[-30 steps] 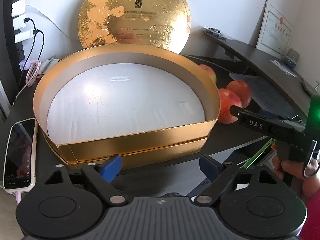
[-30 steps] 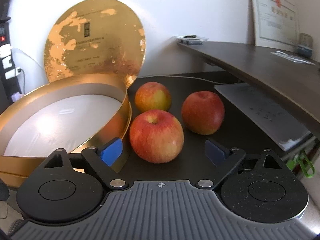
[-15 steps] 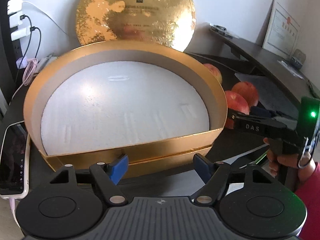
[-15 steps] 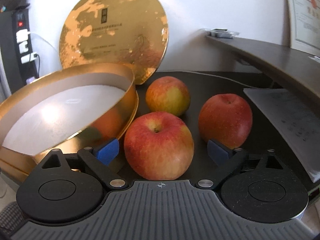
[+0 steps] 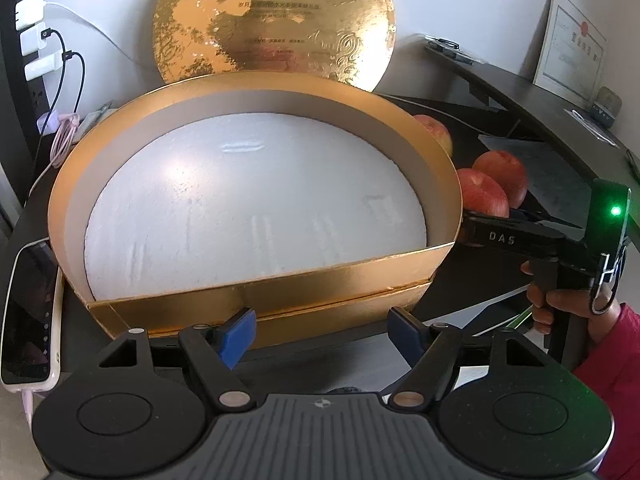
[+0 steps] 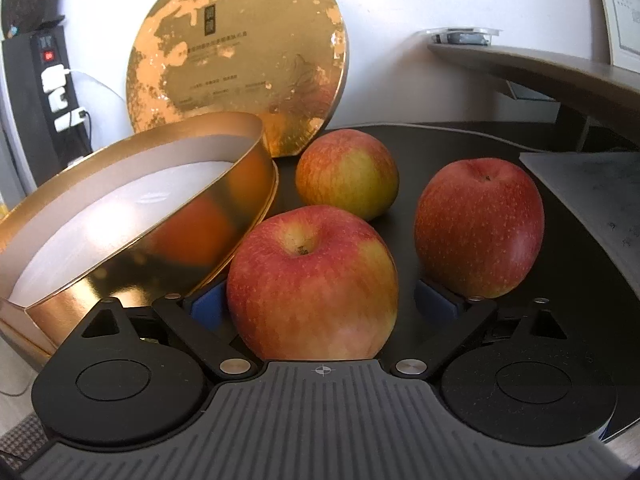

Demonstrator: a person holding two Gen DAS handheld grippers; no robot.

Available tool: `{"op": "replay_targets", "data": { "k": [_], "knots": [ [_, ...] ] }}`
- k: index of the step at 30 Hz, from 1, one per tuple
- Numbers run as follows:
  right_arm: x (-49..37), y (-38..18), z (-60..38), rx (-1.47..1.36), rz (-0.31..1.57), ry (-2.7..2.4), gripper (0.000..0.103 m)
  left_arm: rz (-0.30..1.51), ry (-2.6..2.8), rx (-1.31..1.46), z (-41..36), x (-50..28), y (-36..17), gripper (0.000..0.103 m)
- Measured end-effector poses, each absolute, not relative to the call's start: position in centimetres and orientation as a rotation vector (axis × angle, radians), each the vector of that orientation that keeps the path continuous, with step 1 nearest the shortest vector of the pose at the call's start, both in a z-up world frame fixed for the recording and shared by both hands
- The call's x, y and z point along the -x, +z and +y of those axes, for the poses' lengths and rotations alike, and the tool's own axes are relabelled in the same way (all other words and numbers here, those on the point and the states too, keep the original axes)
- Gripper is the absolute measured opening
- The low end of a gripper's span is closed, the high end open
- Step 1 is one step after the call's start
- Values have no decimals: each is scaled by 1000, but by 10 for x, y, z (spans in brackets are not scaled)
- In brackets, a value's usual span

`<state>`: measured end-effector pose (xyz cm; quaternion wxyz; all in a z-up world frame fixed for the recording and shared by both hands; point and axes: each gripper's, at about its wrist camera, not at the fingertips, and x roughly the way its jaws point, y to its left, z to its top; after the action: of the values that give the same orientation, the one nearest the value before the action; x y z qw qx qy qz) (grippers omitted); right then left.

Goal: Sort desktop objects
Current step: 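Move the right gripper toward the nearest red apple and close on it, then lift the red apple with the right gripper and carry it over the box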

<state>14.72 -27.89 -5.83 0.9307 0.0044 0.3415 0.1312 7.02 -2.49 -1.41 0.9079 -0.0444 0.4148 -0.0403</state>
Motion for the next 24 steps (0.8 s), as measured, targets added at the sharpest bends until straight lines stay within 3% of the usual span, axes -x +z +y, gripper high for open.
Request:
{"op": "replay_targets", "data": {
  "k": [1, 4, 18, 24],
  "knots": [
    [-147, -58, -280, -28, 705, 278, 85, 858, -84, 92, -25, -70, -15, 73],
    [-146, -57, -280, -44, 711, 269, 85, 863, -94, 90, -27, -68, -16, 73],
    [-129, -52, -283, -5, 703, 110, 85, 865, -98, 83, -27, -60, -18, 76],
    [-129, -51, -272, 61, 698, 85, 91, 867, -84, 83, -24, -59, -20, 78]
  ]
}}
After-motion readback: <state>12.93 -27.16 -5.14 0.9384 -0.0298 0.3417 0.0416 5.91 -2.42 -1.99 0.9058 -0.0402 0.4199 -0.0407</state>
